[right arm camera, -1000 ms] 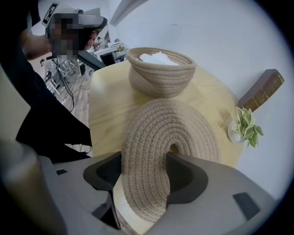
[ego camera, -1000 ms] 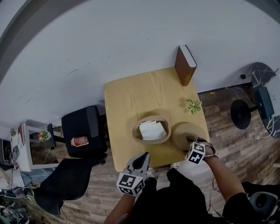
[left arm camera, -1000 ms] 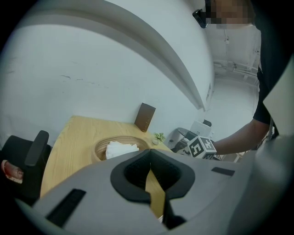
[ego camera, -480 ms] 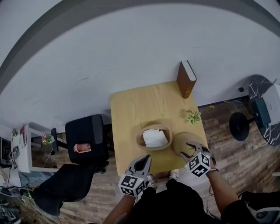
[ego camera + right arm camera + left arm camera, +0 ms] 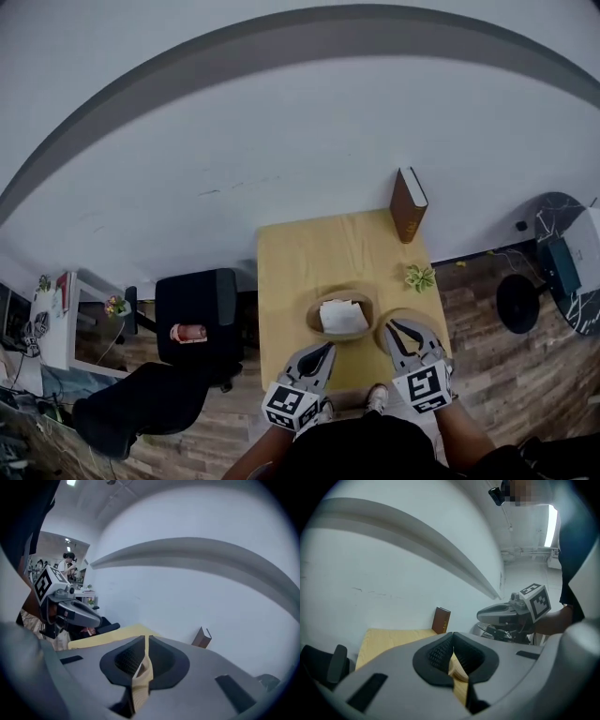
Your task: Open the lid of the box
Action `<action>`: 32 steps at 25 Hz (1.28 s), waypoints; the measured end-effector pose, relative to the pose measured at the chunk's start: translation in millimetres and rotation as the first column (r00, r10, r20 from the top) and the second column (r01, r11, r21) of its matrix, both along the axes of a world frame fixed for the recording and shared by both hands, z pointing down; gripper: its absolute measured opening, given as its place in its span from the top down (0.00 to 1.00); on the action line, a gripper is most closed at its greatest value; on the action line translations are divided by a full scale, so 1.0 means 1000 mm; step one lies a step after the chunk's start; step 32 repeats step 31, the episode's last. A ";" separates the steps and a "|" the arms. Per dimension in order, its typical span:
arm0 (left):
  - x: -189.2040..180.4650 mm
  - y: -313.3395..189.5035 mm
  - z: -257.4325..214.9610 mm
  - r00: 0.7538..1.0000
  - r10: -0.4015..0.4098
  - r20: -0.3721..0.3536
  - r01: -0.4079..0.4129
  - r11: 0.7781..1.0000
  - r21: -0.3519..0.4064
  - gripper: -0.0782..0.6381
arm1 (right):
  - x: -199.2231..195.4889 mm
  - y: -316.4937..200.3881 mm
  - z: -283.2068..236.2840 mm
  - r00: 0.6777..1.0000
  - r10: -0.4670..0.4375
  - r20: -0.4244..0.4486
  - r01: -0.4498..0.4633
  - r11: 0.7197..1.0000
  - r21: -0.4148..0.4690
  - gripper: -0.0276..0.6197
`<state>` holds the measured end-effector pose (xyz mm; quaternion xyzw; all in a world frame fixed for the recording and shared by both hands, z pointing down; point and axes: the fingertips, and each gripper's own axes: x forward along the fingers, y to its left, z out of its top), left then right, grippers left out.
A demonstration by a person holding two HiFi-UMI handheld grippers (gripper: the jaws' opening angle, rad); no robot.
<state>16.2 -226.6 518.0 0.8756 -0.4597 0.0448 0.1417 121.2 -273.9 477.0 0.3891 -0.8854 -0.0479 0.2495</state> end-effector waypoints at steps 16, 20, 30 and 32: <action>-0.020 -0.009 -0.049 0.997 -0.083 0.006 0.082 0.991 0.110 0.87 | 0.017 0.001 -0.055 0.966 0.136 0.221 -0.160 0.982 0.097 0.93; -0.023 -0.012 -0.058 0.995 -0.100 0.001 0.099 0.985 0.143 0.87 | 0.014 0.002 -0.061 0.964 0.116 0.240 -0.147 0.982 0.119 0.93; -0.026 -0.014 -0.061 0.994 -0.108 0.005 0.106 0.983 0.147 0.87 | 0.010 -0.003 -0.058 0.968 0.096 0.232 -0.127 0.984 0.123 0.93; -0.027 -0.014 -0.060 0.994 -0.109 0.005 0.107 0.983 0.146 0.87 | 0.009 -0.004 -0.058 0.969 0.091 0.230 -0.123 0.984 0.128 0.93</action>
